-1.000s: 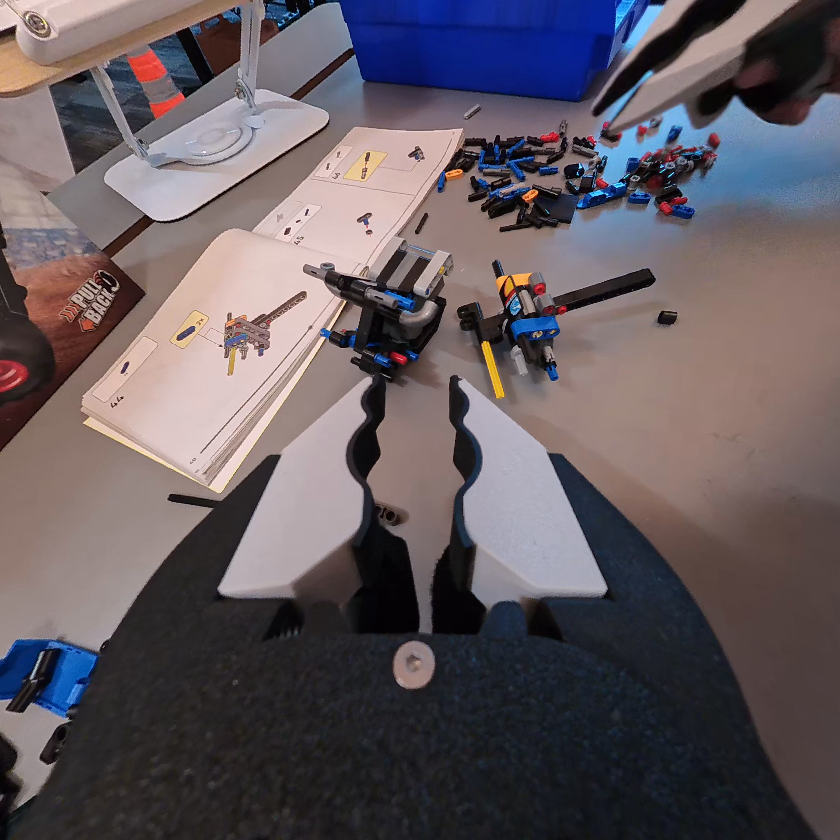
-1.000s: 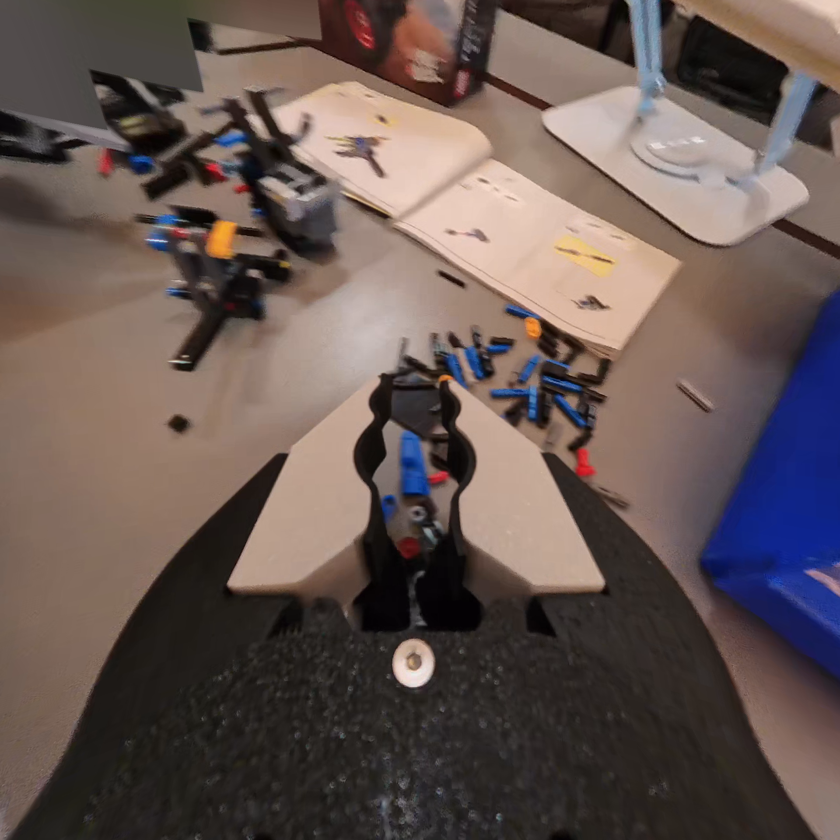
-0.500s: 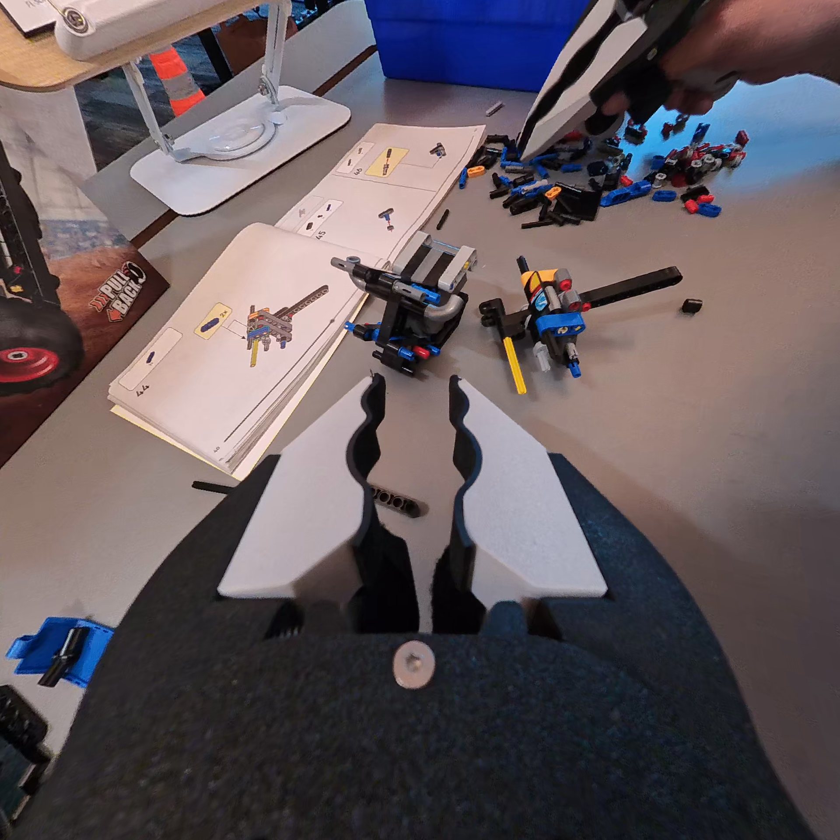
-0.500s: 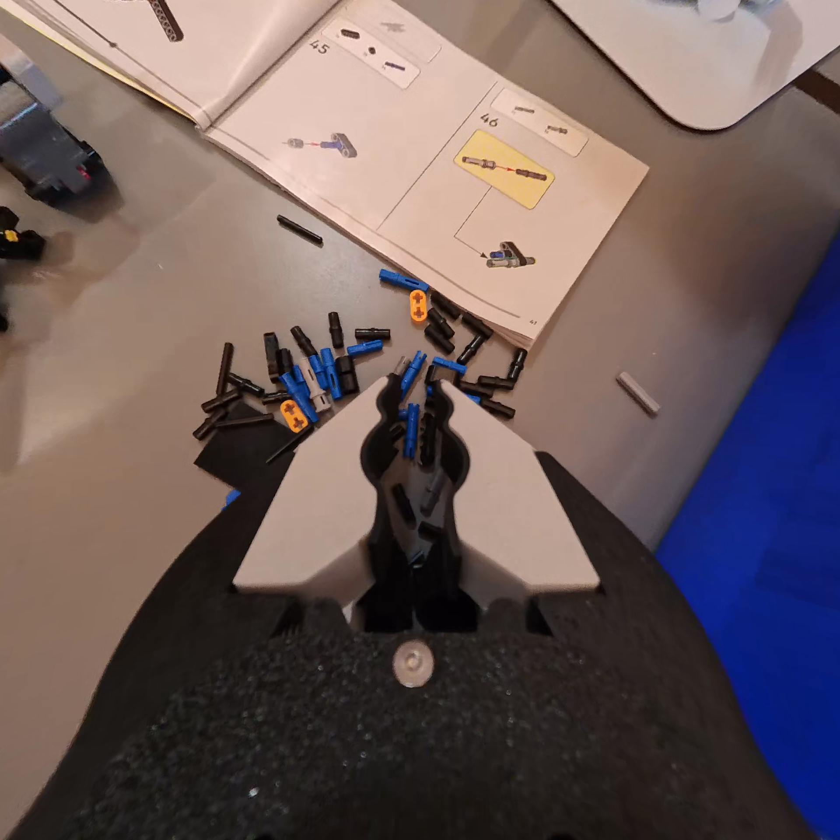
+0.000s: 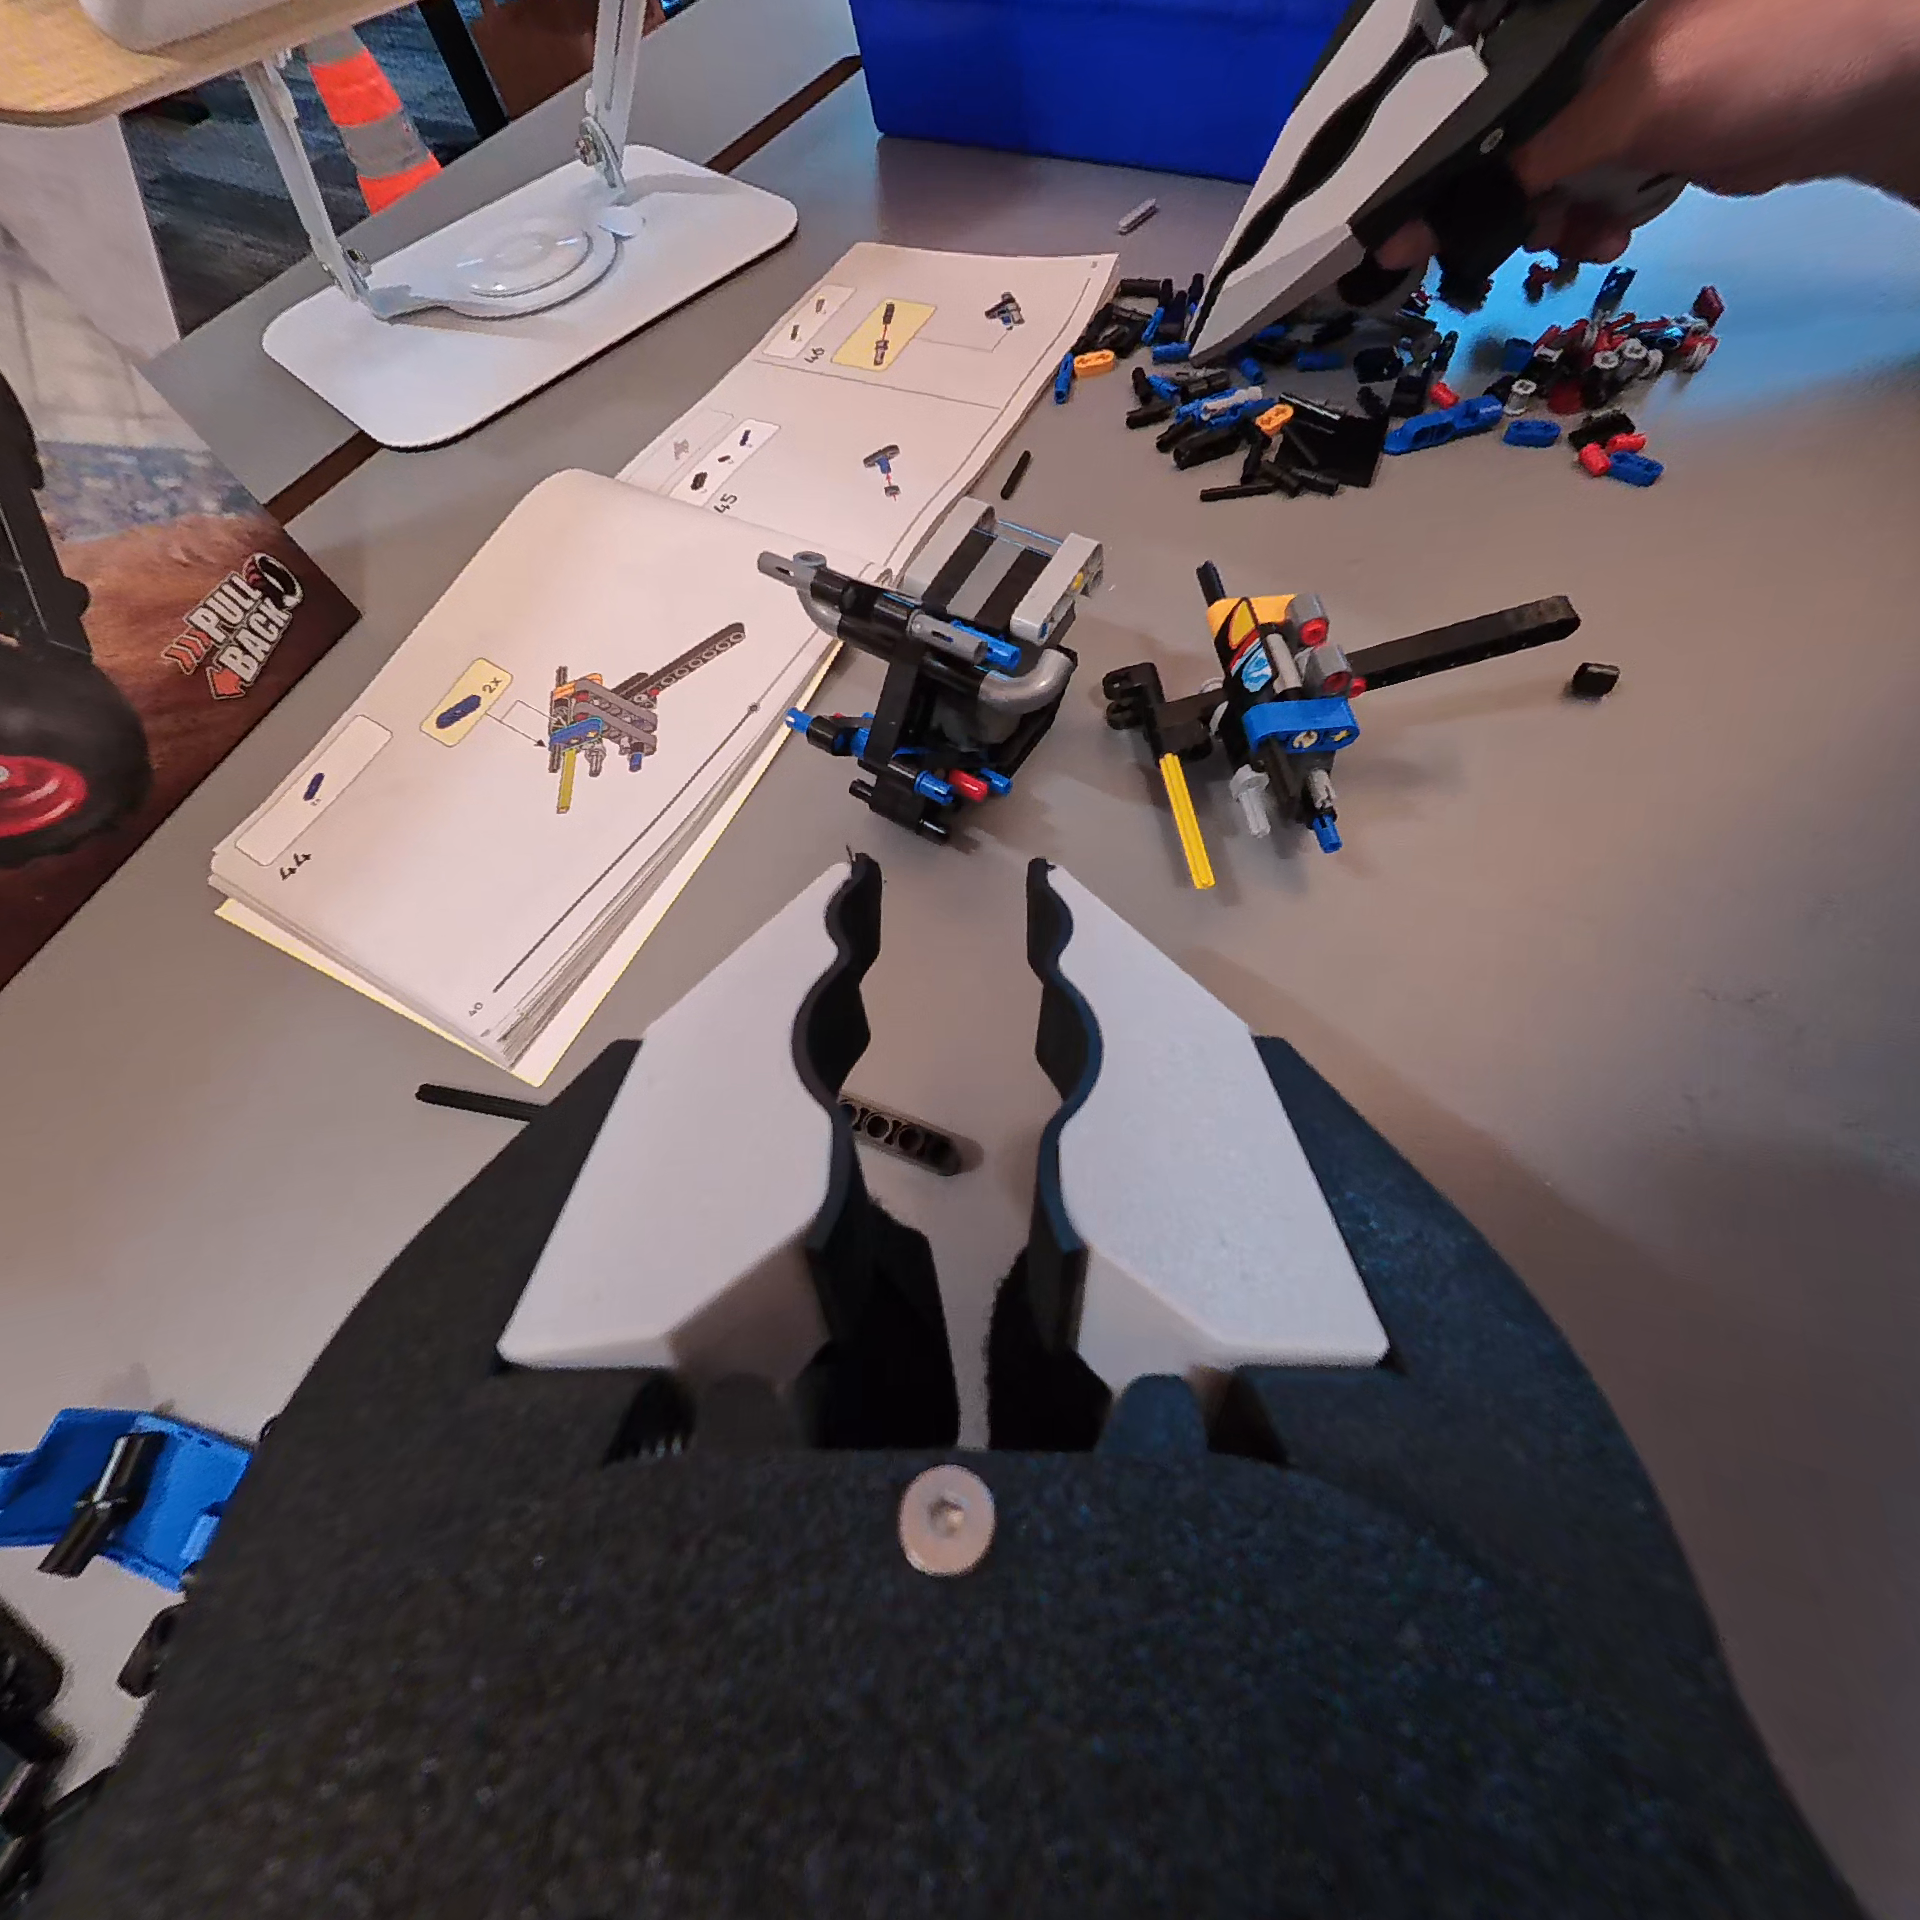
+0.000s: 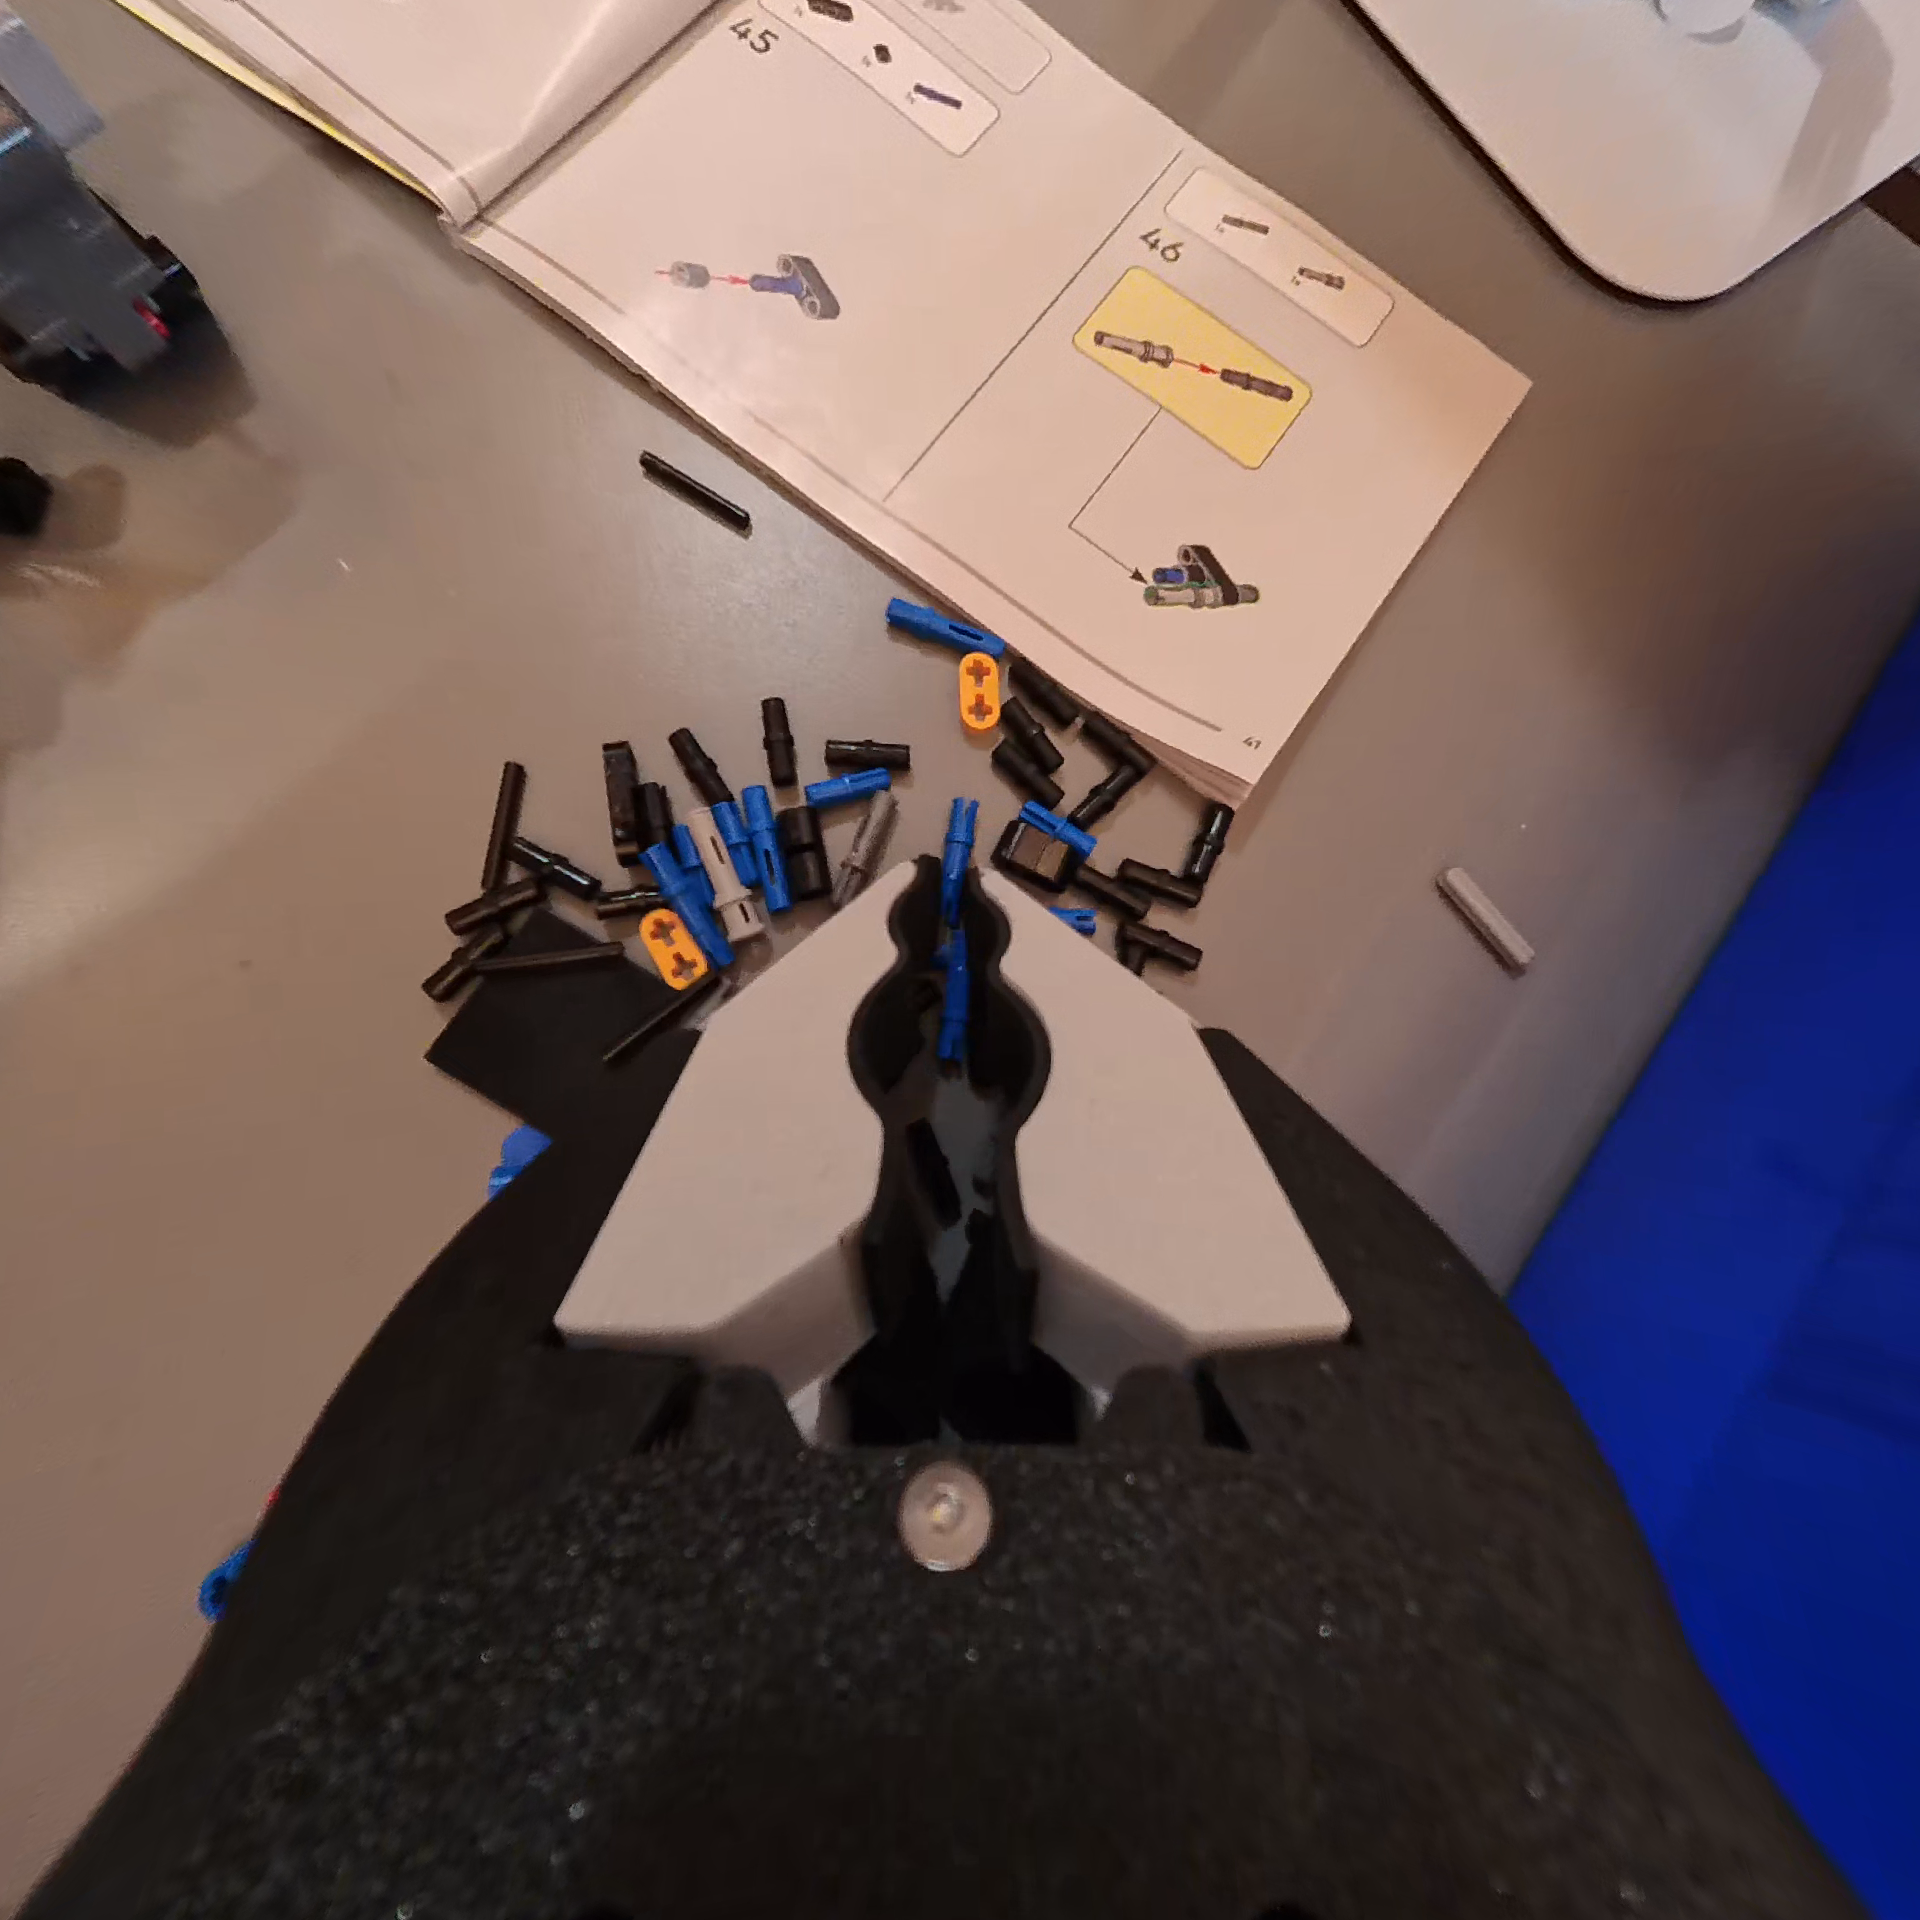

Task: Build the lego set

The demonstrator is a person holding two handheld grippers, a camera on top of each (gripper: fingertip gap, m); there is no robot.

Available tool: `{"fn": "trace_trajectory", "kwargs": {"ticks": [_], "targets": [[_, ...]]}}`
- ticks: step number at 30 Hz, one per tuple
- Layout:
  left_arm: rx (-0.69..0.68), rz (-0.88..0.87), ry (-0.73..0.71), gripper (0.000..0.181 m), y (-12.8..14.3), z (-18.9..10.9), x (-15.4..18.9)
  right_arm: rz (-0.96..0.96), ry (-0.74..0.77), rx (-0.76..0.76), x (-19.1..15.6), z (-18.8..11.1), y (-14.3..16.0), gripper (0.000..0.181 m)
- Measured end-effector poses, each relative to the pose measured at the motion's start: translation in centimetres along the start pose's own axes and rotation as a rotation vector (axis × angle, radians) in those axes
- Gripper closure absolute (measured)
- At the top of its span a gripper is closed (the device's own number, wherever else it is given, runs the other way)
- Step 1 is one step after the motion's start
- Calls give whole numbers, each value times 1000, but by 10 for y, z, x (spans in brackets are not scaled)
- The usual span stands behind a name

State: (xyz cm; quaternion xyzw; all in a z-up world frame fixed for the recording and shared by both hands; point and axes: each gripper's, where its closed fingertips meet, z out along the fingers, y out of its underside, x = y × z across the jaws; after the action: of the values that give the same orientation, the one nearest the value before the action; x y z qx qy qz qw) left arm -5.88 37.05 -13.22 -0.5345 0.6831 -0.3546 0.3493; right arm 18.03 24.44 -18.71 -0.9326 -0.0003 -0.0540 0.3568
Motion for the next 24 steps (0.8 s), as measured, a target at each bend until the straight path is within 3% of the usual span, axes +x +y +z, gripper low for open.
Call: {"fn": "trace_trajectory", "kwargs": {"ticks": [3,8,13,18,24], "targets": [[9,7,-8,155,-3,-2,0,-12,-13,57,-4,-12,-9,178],[21,15,-22,155,-6,-4,0,-107,43,186,-16,-57,-28,178],[27,41,-29,155,-10,-5,6,-249,-94,283,-85,-96,-25,178],[17,90,-17,155,-13,-7,18,-350,-342,274,-188,-97,2,178],[33,-66,-73,155,-9,-40,19,-343,-404,210,-244,-71,12,178]]}}
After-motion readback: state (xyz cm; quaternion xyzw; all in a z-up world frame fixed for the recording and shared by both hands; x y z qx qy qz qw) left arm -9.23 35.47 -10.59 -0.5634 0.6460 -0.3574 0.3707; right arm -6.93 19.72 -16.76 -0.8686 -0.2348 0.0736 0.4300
